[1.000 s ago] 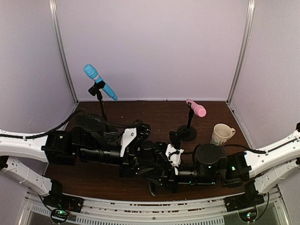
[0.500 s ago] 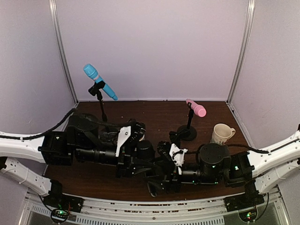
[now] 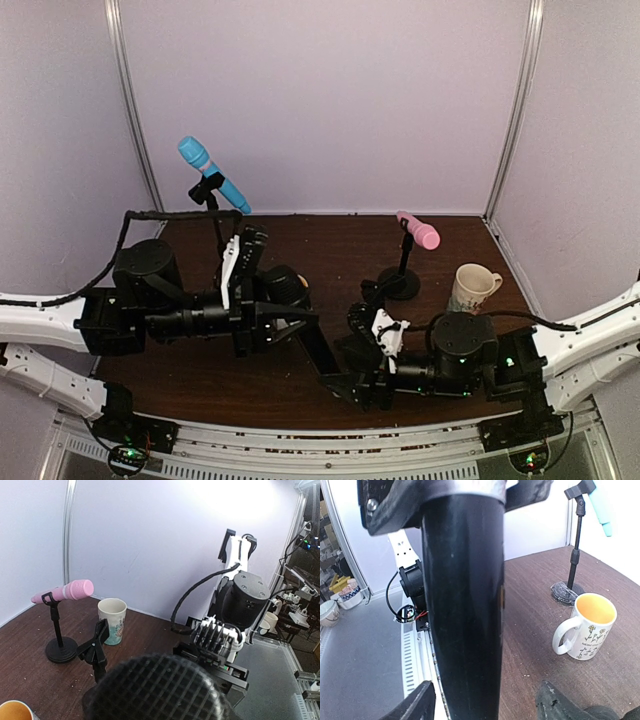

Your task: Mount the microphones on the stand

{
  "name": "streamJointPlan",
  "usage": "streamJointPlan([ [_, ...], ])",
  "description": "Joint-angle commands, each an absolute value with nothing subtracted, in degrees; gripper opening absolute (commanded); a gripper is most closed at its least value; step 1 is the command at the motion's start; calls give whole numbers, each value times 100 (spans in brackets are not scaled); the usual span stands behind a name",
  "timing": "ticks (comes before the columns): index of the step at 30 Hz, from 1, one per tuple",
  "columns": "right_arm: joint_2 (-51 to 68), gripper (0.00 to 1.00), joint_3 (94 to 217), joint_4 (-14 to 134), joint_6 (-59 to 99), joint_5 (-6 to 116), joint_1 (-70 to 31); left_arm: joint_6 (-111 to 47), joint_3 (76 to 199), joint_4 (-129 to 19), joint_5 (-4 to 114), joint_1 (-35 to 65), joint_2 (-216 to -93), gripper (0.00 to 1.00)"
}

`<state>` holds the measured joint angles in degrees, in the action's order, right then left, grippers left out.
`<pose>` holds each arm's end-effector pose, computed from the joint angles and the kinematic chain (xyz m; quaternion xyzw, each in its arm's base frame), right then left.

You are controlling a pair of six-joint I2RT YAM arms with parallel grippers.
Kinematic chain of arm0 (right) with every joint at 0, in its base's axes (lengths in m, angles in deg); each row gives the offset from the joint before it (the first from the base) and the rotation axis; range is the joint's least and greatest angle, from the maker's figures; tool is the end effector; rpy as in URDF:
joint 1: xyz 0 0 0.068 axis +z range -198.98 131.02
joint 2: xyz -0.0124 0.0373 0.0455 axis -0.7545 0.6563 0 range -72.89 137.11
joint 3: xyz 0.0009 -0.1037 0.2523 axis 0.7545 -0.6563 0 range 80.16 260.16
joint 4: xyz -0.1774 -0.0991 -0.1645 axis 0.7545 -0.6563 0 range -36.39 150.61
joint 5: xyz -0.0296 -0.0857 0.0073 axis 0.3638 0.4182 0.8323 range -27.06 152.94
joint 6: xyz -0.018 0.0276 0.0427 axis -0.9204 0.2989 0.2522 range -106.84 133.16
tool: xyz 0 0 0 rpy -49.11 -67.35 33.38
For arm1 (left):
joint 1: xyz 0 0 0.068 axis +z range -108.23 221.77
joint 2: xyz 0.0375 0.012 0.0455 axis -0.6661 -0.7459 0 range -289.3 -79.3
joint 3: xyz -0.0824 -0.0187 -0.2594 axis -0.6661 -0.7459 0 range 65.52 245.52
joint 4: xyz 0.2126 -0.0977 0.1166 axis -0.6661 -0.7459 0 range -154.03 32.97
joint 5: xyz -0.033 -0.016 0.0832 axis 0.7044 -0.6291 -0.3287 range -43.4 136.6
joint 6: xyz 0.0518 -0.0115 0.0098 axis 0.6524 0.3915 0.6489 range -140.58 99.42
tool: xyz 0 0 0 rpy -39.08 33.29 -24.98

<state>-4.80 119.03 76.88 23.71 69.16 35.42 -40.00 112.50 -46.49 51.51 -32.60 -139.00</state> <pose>0.0303 0.2696 0.2666 -0.4424 0.6448 0.4297 0.4516 0.0640 -0.2400 0.3418 0.3584 0.6249 -0.5270 0.4509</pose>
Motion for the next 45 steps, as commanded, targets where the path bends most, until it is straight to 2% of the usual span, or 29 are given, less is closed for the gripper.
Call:
streamJointPlan([
  [1,-396,67,12011,7753,2269,6873,3540,-4295,11173,-3940,5164,-3207,-13894,1],
  [5,-324,63,12011,7658,2205,6863,3540,-4357,11081,-3811,5066,-3167,-13833,0],
  [8,-306,55,12002,7650,2229,6783,3549,-4409,11087,-3800,5095,-3132,-13847,0],
  [12,-326,34,11973,7652,2173,6815,3557,-4450,11122,-3800,5195,-3110,-13939,2],
  [13,-365,30,11966,7644,2170,6826,3557,-4431,11155,-3838,5235,-3097,-13975,9],
  [15,-506,22,11922,7689,2192,6873,3557,-4295,11225,-3996,5163,-3092,-14027,38],
  [17,-707,19,11827,7710,2240,7027,3545,-4050,11278,-4283,4851,-3092,-14030,67],
  [19,-924,16,11858,7544,2282,7214,3508,-3628,11430,-4709,4612,-3086,-14001,81],
  [22,-1303,13,12010,6958,2327,7412,3433,-2856,11725,-5351,4494,-3039,-14013,94],
  [29,-2067,10,12382,5816,2442,7619,2839,-2234,12381,-5789,5872,-2036,-14833,96],
  [39,-2777,6,12809,4772,2342,7876,1500,-1483,14452,-6471,6739,-1797,-17141,96],
  [45,-3019,6,12574,4698,2435,7884,1138,-1289,15166,-6915,7510,-1545,-17909,90],
])
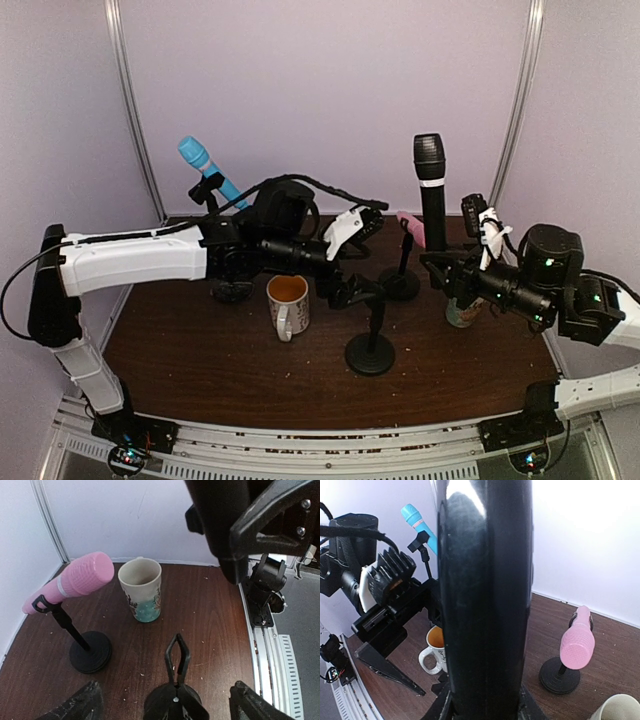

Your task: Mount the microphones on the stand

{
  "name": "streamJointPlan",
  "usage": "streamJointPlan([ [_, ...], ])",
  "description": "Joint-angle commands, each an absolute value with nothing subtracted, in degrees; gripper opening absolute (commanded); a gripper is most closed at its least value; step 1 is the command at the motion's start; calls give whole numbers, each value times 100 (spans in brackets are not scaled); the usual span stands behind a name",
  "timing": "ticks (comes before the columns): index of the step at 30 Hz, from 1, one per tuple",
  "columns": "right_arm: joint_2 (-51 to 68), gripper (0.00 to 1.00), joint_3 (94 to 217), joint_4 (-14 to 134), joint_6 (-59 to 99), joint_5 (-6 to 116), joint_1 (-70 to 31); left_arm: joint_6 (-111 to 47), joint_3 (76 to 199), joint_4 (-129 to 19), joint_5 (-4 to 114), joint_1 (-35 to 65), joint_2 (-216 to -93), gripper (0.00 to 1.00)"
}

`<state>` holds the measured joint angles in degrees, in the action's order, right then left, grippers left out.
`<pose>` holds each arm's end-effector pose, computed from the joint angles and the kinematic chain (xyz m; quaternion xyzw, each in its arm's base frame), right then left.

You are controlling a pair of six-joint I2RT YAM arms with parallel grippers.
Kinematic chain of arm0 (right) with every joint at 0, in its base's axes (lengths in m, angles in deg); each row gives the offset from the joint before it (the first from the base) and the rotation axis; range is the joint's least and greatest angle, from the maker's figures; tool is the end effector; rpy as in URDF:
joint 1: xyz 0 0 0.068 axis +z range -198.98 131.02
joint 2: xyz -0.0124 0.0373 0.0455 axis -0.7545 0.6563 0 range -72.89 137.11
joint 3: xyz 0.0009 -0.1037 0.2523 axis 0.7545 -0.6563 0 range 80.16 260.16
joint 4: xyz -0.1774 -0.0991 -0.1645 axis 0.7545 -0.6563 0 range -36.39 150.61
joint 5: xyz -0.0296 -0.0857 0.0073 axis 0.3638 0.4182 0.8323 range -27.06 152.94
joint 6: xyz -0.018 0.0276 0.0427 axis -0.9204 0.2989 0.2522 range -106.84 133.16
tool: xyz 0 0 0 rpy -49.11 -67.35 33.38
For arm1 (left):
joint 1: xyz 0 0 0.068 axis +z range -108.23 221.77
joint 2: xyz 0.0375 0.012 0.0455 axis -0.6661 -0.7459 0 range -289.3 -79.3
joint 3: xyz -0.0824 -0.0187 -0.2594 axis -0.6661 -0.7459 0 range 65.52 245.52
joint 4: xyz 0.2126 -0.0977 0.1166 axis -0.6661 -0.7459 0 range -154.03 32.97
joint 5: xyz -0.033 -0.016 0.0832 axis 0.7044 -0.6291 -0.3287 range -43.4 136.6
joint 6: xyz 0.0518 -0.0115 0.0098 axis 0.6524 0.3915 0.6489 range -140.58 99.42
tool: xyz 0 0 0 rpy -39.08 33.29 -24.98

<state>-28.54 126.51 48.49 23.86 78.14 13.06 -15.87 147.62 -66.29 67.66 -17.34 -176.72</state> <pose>0.0929 0.1552 0.3475 -0.2528 0.7217 0.2957 0.5725 0.1963 -0.3531 0.3238 0.5210 0.6501 -0.3796 0.4022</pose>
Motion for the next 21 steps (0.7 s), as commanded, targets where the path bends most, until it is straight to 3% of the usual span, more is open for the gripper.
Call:
streamJointPlan([
  [1,-3049,6,12533,4694,2453,7878,1094,-1275,15150,-6916,7590,-1523,-17933,89],
  [13,-2865,6,12377,4911,2468,7745,838,-909,15301,-7177,7746,-1519,-18415,85],
  [21,-2836,6,12374,4918,2450,7692,755,-825,15457,-7357,8021,-1519,-18599,71],
])
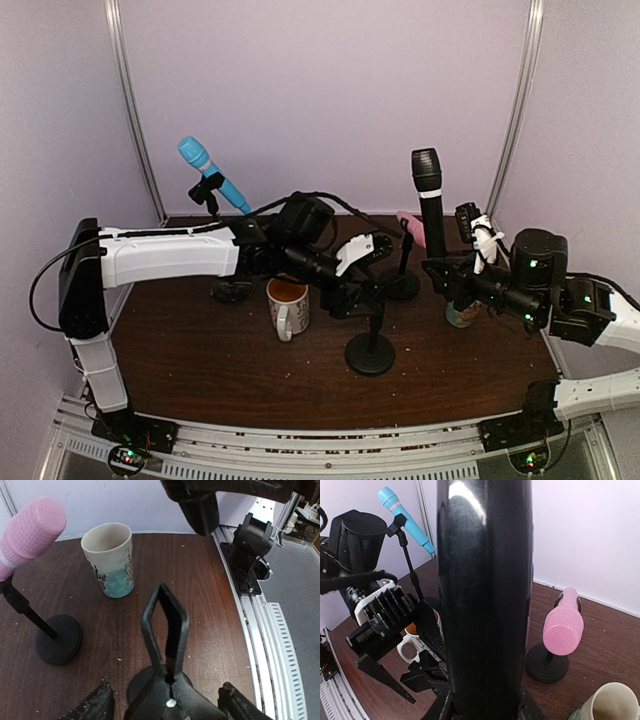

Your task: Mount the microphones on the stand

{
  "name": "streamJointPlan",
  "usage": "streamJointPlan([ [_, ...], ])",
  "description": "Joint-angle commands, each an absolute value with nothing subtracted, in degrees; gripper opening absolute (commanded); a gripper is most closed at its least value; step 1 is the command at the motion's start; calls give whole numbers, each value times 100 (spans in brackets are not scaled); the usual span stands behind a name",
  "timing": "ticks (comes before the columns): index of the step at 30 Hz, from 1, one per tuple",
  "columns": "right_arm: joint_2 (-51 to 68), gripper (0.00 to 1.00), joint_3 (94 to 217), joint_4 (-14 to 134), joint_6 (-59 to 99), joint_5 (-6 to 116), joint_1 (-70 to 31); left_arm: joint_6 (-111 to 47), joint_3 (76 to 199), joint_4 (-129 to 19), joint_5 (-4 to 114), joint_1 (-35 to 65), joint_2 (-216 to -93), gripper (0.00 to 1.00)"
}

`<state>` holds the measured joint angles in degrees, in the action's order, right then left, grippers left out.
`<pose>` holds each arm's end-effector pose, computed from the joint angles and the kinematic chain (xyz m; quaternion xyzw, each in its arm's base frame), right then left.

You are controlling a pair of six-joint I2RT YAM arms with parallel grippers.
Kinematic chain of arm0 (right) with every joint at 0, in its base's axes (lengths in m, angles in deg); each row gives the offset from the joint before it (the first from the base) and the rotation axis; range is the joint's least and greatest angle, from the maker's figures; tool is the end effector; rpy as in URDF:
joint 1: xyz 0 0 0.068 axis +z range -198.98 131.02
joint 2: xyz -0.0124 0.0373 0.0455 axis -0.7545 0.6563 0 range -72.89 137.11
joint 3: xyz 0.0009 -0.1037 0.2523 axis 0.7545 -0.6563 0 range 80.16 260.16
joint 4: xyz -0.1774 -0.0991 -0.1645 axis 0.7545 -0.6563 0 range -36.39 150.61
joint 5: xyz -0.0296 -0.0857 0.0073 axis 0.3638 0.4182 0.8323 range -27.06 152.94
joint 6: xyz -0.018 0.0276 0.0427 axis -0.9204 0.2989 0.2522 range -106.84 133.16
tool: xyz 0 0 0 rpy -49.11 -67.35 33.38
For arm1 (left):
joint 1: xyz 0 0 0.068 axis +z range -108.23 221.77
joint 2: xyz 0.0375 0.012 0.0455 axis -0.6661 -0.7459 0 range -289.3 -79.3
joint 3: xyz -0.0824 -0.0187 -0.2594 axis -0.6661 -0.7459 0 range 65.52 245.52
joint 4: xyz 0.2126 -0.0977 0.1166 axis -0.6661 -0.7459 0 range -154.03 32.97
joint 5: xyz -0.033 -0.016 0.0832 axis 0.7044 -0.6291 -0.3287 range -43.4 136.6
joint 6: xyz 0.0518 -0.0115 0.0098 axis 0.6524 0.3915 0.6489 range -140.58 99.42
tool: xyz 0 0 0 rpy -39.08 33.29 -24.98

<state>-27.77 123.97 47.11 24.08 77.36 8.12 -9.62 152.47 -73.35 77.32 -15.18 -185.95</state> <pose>0.1079 0.1505 0.3272 -0.2379 0.7531 0.2561 0.5573 0.2198 -0.3713 0.2788 0.5796 0.6457 -0.3882 0.3106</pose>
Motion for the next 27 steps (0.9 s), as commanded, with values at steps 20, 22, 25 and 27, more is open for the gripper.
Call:
streamJointPlan([
  [20,-3366,4,11000,6209,2134,6771,719,-387,14813,-7570,8445,-1505,-17835,8],
  [22,-3412,0,10680,6602,2081,6576,732,-335,14492,-7424,8518,-1501,-17659,6],
  [25,-3365,0,10282,7119,1988,6505,796,-320,14144,-7185,8603,-1501,-17433,3],
  [27,-3270,0,10127,7311,1810,6486,857,-293,14032,-7143,8610,-1501,-17339,1],
])
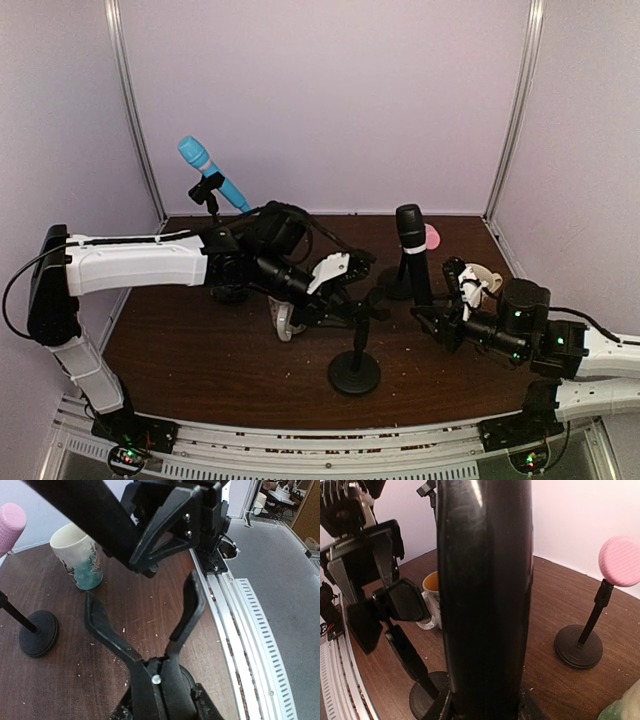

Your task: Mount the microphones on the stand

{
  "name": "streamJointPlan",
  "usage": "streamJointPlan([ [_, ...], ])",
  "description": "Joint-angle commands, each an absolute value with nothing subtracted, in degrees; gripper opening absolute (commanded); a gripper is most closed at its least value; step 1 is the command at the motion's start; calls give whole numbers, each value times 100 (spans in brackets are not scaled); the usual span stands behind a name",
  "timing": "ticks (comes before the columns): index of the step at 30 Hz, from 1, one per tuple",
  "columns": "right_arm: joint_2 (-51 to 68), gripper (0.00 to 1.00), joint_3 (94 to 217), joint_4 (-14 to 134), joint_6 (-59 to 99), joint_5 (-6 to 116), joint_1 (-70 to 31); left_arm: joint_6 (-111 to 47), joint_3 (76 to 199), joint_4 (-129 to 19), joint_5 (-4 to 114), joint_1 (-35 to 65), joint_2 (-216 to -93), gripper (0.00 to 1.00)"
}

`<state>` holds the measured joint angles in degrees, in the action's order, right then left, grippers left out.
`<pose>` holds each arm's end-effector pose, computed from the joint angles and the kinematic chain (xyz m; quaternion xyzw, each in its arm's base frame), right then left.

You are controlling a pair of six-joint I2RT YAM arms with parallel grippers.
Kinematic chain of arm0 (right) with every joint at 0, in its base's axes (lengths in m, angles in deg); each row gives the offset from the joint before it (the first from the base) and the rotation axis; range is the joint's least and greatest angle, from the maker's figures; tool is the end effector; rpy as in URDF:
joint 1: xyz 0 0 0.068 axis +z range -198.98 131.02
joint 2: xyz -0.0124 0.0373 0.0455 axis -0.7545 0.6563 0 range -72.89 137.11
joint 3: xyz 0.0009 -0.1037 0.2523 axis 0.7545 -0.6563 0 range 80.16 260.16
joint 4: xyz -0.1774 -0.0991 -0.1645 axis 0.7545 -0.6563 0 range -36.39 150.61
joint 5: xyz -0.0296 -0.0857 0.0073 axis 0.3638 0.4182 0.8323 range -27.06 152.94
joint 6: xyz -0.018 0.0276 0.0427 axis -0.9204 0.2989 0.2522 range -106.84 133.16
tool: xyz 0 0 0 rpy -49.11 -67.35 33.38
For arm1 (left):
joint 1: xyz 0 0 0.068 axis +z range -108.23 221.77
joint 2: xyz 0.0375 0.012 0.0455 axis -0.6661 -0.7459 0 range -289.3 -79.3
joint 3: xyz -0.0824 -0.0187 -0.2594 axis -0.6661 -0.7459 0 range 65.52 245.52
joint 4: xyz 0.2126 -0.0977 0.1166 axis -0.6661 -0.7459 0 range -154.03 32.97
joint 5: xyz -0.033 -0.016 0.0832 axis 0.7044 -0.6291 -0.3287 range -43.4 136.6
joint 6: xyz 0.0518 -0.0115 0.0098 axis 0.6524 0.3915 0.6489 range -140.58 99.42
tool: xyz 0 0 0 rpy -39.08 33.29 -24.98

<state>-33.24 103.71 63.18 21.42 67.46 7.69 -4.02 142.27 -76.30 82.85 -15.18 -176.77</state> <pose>0.0986 0.1449 0.2460 -0.2996 0.7258 0.3058 0.5384 0.1914 -0.3329 0.2786 0.6207 0.6115 -0.4033 0.2797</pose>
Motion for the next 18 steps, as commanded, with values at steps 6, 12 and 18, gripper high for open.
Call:
streamJointPlan([
  [6,-3269,0,9729,8069,1633,6508,1104,-299,13768,-6879,8639,-1501,-17187,0],
  [12,-2910,0,9849,8107,1402,6408,1242,-494,13594,-6395,8847,-1483,-17142,0],
  [18,-2630,0,9900,8043,1318,6360,1427,-536,13491,-6202,8841,-1477,-17077,0],
])
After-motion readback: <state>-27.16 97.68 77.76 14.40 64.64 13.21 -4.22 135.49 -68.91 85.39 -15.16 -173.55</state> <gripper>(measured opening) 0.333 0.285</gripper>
